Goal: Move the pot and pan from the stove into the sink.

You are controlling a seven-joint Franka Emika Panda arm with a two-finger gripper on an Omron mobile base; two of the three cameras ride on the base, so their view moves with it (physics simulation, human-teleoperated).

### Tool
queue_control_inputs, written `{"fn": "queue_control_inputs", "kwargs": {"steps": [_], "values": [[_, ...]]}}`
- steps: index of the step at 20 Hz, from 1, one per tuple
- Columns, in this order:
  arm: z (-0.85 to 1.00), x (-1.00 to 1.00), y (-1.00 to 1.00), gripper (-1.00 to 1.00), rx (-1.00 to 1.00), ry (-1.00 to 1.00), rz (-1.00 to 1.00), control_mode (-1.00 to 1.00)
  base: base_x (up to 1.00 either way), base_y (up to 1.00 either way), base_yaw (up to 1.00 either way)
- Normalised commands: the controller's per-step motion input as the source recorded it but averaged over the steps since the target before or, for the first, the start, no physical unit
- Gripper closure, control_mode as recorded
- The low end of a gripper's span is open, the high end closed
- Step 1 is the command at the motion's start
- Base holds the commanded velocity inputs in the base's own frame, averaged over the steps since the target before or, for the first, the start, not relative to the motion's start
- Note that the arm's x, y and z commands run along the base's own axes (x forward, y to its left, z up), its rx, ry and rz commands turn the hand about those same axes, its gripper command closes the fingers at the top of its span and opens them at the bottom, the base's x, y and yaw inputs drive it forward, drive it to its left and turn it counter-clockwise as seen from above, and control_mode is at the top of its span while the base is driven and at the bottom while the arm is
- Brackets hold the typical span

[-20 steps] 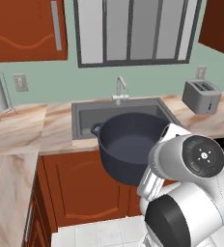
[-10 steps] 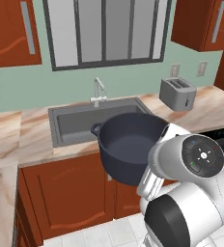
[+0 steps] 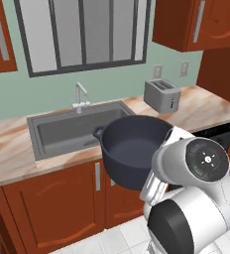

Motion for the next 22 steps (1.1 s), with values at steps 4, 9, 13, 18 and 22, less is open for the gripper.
{"fn": "queue_control_inputs", "kwargs": {"steps": [4, 9, 13, 18, 22], "values": [[0.0, 0.0, 0.0, 1.0, 0.0, 0.0, 0.0, 1.0, 0.0, 0.0, -0.01], [0.0, 0.0, 0.0, 1.0, 0.0, 0.0, 0.0, 1.0, 0.0, 0.0, 0.05], [0.0, 0.0, 0.0, 1.0, 0.0, 0.0, 0.0, 1.0, 0.0, 0.0, 0.14], [0.0, 0.0, 0.0, 1.0, 0.0, 0.0, 0.0, 1.0, 0.0, 0.0, 0.15], [0.0, 0.0, 0.0, 1.0, 0.0, 0.0, 0.0, 1.0, 0.0, 0.0, 0.06]]}}
